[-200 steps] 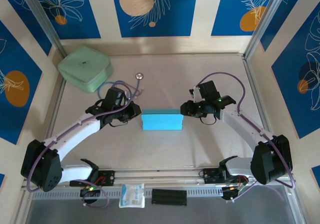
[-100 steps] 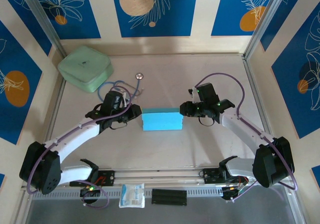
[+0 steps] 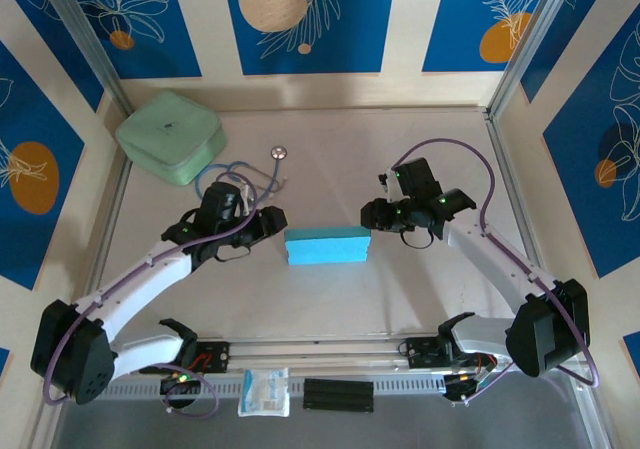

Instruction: Fold the paper box

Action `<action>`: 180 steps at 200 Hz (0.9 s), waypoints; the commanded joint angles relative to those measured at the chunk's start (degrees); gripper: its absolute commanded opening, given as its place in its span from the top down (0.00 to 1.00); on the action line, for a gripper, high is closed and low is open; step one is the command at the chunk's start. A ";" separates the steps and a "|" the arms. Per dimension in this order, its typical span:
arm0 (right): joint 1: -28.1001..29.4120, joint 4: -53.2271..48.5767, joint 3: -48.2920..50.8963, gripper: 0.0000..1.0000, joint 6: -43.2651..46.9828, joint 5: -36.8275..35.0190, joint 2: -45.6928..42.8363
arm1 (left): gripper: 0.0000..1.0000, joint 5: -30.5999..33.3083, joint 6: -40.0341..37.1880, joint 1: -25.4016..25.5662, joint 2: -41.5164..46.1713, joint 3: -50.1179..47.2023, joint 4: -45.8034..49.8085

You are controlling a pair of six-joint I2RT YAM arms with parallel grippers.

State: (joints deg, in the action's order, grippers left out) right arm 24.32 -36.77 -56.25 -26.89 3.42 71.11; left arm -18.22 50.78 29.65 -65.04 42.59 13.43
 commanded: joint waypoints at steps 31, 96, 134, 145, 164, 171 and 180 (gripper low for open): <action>0.47 -0.54 4.79 0.60 -0.30 0.84 1.03 | 0.37 -6.80 0.37 0.88 -5.91 -1.18 0.78; 3.86 -2.26 8.10 0.69 -0.89 -2.10 2.19 | 0.67 -6.97 -0.34 2.51 -7.37 -4.07 1.98; 9.63 -6.91 12.72 0.69 -5.28 -3.68 -6.71 | 0.67 -6.01 0.87 6.29 0.27 -6.57 3.50; 10.35 -8.95 13.01 0.68 -6.69 -4.47 -11.10 | 0.61 -4.50 0.81 7.21 2.83 -5.96 6.22; 9.52 -9.91 12.54 0.61 -8.10 -5.11 -18.50 | 0.41 0.33 0.45 7.44 6.82 -3.99 12.71; 8.97 -9.44 12.54 0.52 -8.48 -5.52 -20.65 | 0.34 2.37 0.39 7.45 7.84 -3.33 14.45; 7.89 -8.61 12.77 0.39 -9.72 -6.04 -22.71 | 0.25 4.65 0.28 7.44 8.35 -3.16 15.30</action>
State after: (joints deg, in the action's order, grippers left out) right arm 33.82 -42.30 -43.70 -32.99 -2.17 53.89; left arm -20.53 51.35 36.97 -59.33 37.87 20.01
